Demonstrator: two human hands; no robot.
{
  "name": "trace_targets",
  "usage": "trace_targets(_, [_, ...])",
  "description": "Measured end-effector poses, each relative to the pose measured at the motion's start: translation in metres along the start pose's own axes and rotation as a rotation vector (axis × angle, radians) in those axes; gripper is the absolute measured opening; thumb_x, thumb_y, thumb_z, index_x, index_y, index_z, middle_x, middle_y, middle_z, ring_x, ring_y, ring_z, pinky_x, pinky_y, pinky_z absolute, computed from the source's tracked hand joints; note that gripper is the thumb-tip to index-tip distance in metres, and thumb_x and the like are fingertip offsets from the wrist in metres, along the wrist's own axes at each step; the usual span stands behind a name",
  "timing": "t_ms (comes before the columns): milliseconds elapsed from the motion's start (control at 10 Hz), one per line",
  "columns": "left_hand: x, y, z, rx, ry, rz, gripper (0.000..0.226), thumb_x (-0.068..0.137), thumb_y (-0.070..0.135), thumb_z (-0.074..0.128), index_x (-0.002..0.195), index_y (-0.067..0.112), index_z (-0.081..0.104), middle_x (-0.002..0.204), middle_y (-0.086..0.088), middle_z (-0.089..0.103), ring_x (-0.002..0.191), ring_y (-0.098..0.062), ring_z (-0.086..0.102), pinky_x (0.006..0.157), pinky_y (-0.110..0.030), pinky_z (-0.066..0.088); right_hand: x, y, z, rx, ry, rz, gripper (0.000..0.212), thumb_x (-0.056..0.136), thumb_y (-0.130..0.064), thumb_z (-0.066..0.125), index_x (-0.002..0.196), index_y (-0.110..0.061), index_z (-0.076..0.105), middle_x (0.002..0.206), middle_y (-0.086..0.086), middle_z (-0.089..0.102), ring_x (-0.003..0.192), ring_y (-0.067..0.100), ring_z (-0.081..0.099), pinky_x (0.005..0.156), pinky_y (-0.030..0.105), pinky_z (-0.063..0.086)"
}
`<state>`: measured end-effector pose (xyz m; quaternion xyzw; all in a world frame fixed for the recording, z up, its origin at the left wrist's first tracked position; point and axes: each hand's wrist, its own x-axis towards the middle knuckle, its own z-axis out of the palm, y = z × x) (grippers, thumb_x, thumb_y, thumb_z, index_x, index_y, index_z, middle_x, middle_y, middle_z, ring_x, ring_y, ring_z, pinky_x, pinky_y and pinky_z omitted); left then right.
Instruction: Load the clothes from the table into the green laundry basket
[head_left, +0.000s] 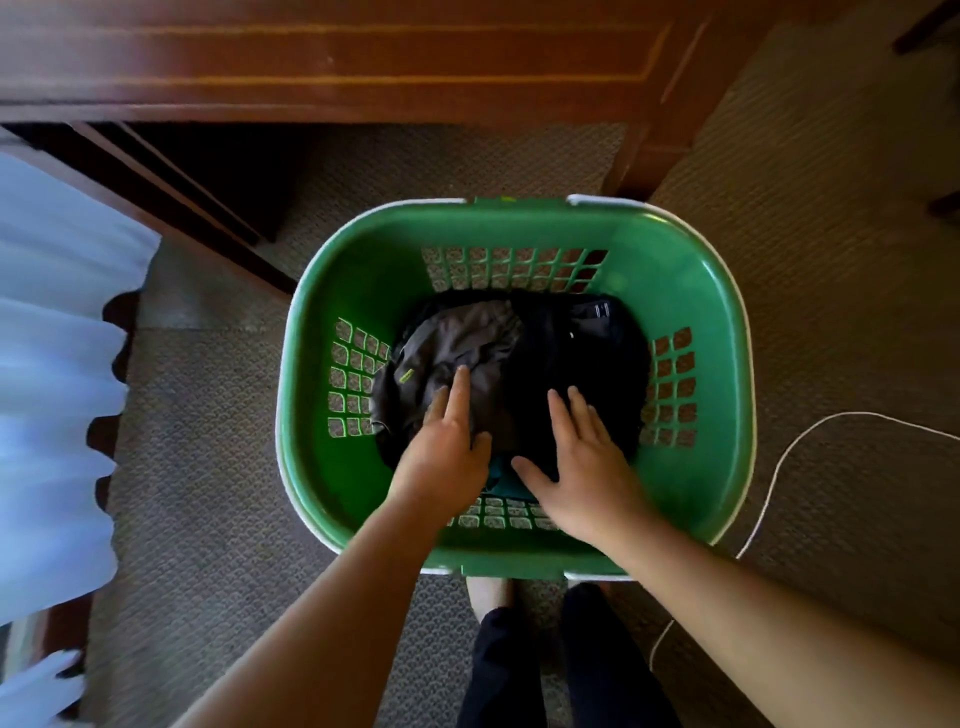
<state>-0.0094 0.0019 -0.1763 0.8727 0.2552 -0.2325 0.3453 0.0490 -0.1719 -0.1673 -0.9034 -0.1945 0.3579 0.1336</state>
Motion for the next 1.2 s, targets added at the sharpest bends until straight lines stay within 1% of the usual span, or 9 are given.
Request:
trace_targets(100, [-0.003, 0.007, -0.008, 0.032, -0.029, 0.047, 0.087, 0.102, 0.027, 0.054, 0.166, 0.029, -0.004, 0.174, -0.008, 0.012, 0.145, -0.035, 0.045, 0.105, -0.047, 0.051, -0.005, -0.003, 0.0, -0.011, 0.011, -0.005, 0.09, 0.097, -0.064, 0.041, 0.162, -0.02, -0.003, 0.17, 0.004, -0.004, 0.156, 0.027, 0.003, 0.124, 0.047, 0.02])
trace_targets(200, [0.015, 0.006, -0.004, 0.128, -0.052, 0.05, 0.088, 0.102, 0.036, 0.055, 0.166, 0.032, -0.005, 0.175, -0.007, 0.005, 0.159, -0.035, 0.014, 0.121, -0.058, 0.032, 0.019, 0.003, 0.003, -0.078, 0.022, -0.004, 0.09, 0.097, -0.064, 0.043, 0.162, -0.018, -0.001, 0.17, 0.006, -0.003, 0.156, 0.03, 0.003, 0.123, 0.051, 0.022])
trace_targets(300, [0.049, 0.003, 0.002, 0.239, -0.045, -0.014, 0.088, 0.103, 0.045, 0.053, 0.165, 0.036, -0.009, 0.175, -0.006, -0.01, 0.16, -0.037, -0.007, 0.124, -0.065, 0.013, 0.062, 0.011, 0.006, -0.1, 0.027, 0.009, 0.093, 0.096, -0.062, 0.048, 0.161, -0.02, -0.003, 0.17, 0.004, -0.009, 0.156, 0.032, -0.002, 0.122, 0.055, 0.022])
trace_targets(400, [0.085, -0.005, 0.009, 0.279, -0.045, -0.049, 0.1, 0.096, 0.053, 0.062, 0.162, 0.045, -0.014, 0.172, -0.004, -0.022, 0.157, -0.047, -0.011, 0.118, -0.073, 0.015, 0.102, 0.019, 0.013, -0.07, -0.036, -0.004, 0.105, 0.092, -0.055, 0.063, 0.16, -0.027, -0.011, 0.167, -0.001, -0.022, 0.155, 0.037, -0.005, 0.121, 0.058, 0.023])
trace_targets(600, [0.141, -0.033, 0.019, 0.2, -0.194, -0.1, 0.137, 0.07, 0.049, 0.092, 0.158, 0.057, -0.012, 0.172, -0.002, -0.025, 0.155, -0.053, -0.006, 0.113, -0.066, 0.035, 0.155, 0.033, 0.032, -0.057, -0.153, 0.044, 0.149, 0.062, -0.051, 0.092, 0.153, -0.041, -0.025, 0.165, -0.006, -0.027, 0.152, 0.041, 0.014, 0.116, 0.054, 0.034])
trace_targets(700, [0.16, -0.034, 0.015, 0.222, -0.274, -0.122, 0.142, 0.064, 0.053, 0.095, 0.155, 0.059, -0.015, 0.171, -0.003, -0.027, 0.154, -0.055, -0.01, 0.115, -0.071, 0.03, 0.17, 0.029, 0.028, -0.06, -0.204, 0.075, 0.155, 0.056, -0.05, 0.095, 0.154, -0.041, -0.026, 0.167, -0.004, -0.023, 0.153, 0.04, 0.012, 0.117, 0.055, 0.033])
trace_targets(900, [0.132, -0.019, -0.009, 0.254, -0.204, -0.066, 0.135, 0.069, 0.055, 0.089, 0.159, 0.054, -0.012, 0.175, -0.007, -0.009, 0.157, -0.05, 0.005, 0.117, -0.067, 0.034, 0.127, 0.014, 0.0, -0.088, -0.152, 0.042, 0.143, 0.064, -0.058, 0.087, 0.156, -0.039, -0.021, 0.167, -0.004, -0.021, 0.155, 0.035, 0.003, 0.118, 0.056, 0.031])
trace_targets(1100, [0.056, 0.031, -0.043, 0.14, -0.016, 0.185, 0.11, 0.087, 0.04, 0.073, 0.162, 0.046, -0.008, 0.175, 0.003, 0.008, 0.159, -0.032, 0.018, 0.113, -0.056, 0.044, 0.037, -0.012, -0.054, -0.162, 0.12, -0.086, 0.105, 0.091, -0.058, 0.058, 0.16, -0.023, -0.012, 0.17, 0.002, -0.009, 0.156, 0.026, -0.004, 0.126, 0.049, 0.012])
trace_targets(1200, [0.016, 0.07, -0.067, 0.062, 0.064, 0.275, 0.092, 0.097, 0.031, 0.063, 0.166, 0.038, 0.001, 0.173, 0.001, 0.021, 0.156, -0.026, 0.028, 0.118, -0.049, 0.041, -0.004, -0.026, -0.085, -0.131, 0.274, -0.128, 0.101, 0.092, -0.052, 0.059, 0.161, -0.021, -0.008, 0.17, 0.003, -0.003, 0.157, 0.026, 0.0, 0.126, 0.049, 0.015])
